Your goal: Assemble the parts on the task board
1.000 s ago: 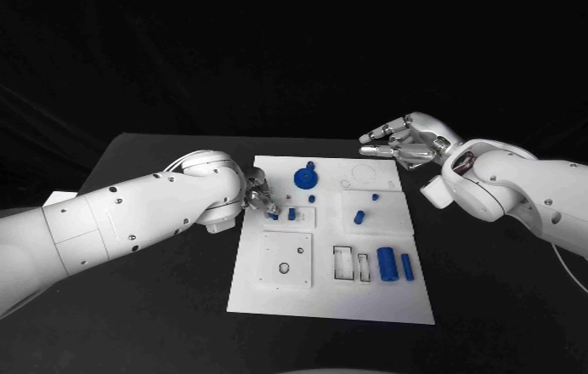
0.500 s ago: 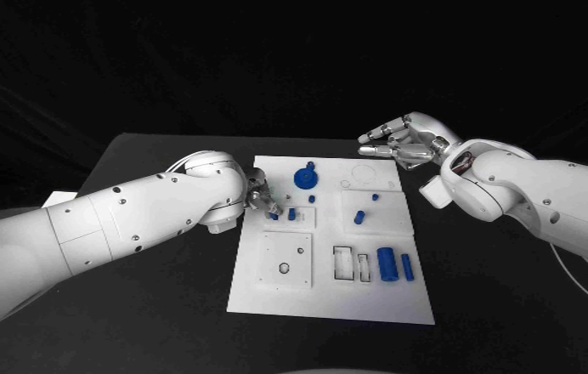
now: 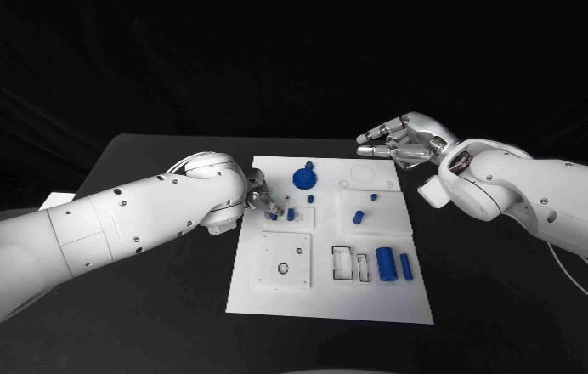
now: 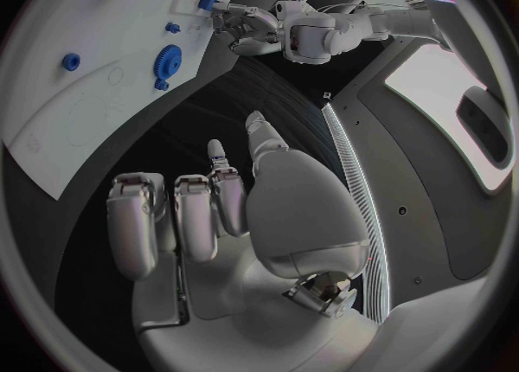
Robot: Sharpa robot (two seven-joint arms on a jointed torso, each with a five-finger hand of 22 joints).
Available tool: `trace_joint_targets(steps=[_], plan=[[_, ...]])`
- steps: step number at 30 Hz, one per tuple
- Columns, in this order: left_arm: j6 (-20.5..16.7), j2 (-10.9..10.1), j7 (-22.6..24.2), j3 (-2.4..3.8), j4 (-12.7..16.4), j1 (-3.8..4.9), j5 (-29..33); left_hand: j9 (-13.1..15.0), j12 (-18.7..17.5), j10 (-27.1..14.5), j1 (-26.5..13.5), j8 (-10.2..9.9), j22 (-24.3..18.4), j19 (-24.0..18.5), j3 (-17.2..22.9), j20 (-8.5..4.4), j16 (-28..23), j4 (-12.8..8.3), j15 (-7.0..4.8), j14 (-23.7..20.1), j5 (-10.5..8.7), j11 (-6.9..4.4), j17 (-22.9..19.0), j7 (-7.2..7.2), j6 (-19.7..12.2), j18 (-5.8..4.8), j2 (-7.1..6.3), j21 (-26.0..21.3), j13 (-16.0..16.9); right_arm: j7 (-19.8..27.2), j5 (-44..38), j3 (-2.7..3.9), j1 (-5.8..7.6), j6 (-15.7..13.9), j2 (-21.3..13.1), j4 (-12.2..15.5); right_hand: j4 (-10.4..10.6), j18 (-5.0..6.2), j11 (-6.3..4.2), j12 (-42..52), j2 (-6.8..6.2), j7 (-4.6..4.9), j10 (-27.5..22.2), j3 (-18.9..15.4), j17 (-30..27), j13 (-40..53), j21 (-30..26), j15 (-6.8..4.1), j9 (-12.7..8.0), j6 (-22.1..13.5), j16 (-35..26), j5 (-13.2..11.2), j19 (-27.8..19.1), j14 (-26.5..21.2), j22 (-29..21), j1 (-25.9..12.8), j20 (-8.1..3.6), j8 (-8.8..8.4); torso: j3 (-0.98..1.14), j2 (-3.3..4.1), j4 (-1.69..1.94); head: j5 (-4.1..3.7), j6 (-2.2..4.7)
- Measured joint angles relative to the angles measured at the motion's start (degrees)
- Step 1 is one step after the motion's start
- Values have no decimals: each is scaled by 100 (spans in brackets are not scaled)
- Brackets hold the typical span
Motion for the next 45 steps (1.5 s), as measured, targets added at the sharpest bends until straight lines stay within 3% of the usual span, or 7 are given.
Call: trace_joint_targets(steps=[11, 23, 27, 38, 42, 44, 45], plan=[[-9, 11, -2, -2, -35, -5, -11, -23, 30, 43, -88, -41, 0, 0, -307, 0, 0, 162, 0, 0, 0, -3, 4, -17, 84, 0, -79, 34, 44, 1, 4, 0, 0, 11, 5, -1, 16, 0, 0, -21, 12, 0, 0, -16, -1, 0, 0, 0, 0, 0, -26, 23, 0, 0, -1, -12, 0, 0, 0, -2, 3, -7, -5], [-82, -2, 4, -6, -27, -16, -8, -49, 30, 42, -147, -72, 0, 0, -1087, 0, 0, 626, 0, 0, 0, -2, 4, -10, 133, 0, -91, 34, 56, 2, 5, 0, 0, 22, 12, -15, 15, 0, 0, -58, 25, 0, 0, -15, -1, 0, 0, 0, 0, 0, -32, 23, 0, 0, 4, -25, 0, 0, -7, -4, 4, 3, -12], [-122, -24, 7, -7, -3, -23, -4, -57, 30, 42, -88, -72, 0, 0, -1351, 0, 0, 763, 0, 0, 9, -2, 3, -10, 133, 1, -33, 34, 56, 2, 6, 0, -2, 26, 15, -19, 15, 0, 0, -58, 25, 0, 0, -15, -2, 0, 0, 0, 0, 0, -32, 23, 0, 0, 3, -25, 0, 0, -8, -4, 4, 4, -16], [-284, -143, -5, -10, 71, -36, 6, -67, 30, 41, -79, -111, 0, 0, -1581, 0, 0, 807, 1, 0, 23, -1, 3, 11, 151, 0, -24, 34, 58, 4, 6, -1, -11, 34, 21, -33, 32, 0, 0, -58, 24, -20, -42, -32, -2, 0, -24, 0, 0, -20, -32, 23, 0, 0, 3, -24, 0, 0, -7, -4, 4, -1, -27], [-392, -214, 8, -3, 114, -46, 59, -86, -186, -31, -79, -143, 0, 0, -1716, 0, 0, 803, 1, 0, 23, 24, 2, 36, 123, 1, -24, -95, -152, 4, 7, -1, -18, 37, 25, -40, 32, 0, 0, -58, 24, -20, -41, -32, -2, 0, -24, 0, 0, -20, -32, 23, 0, 0, 2, -24, 0, 0, -7, -4, 4, -1, -28], [-516, -271, 85, 14, 136, -46, 167, -110, -527, -274, -79, -222, 0, 0, -1785, 0, 0, 801, 1, 0, 23, 62, 2, 87, -51, 0, -24, -361, -508, 4, 7, -1, -20, 39, 27, -45, 32, 0, 0, -58, 24, -20, -41, -32, -3, 0, -24, 0, 0, -20, -32, 23, 0, 0, 2, -24, 0, 0, -7, -4, 4, -4, -25], [-584, -298, 153, 20, 141, -45, 248, -138, -847, -492, -79, -281, 0, 0, -1804, 0, 0, 793, 1, 0, 23, 99, 2, 135, -166, 11, -24, -561, -839, 4, 7, -1, -21, 40, 28, -48, 32, 0, 0, -58, 24, -20, -41, -32, -2, 0, -24, 0, 0, -20, -32, 23, 0, 0, 2, -24, 0, 0, -7, -4, 4, -5, -22]])
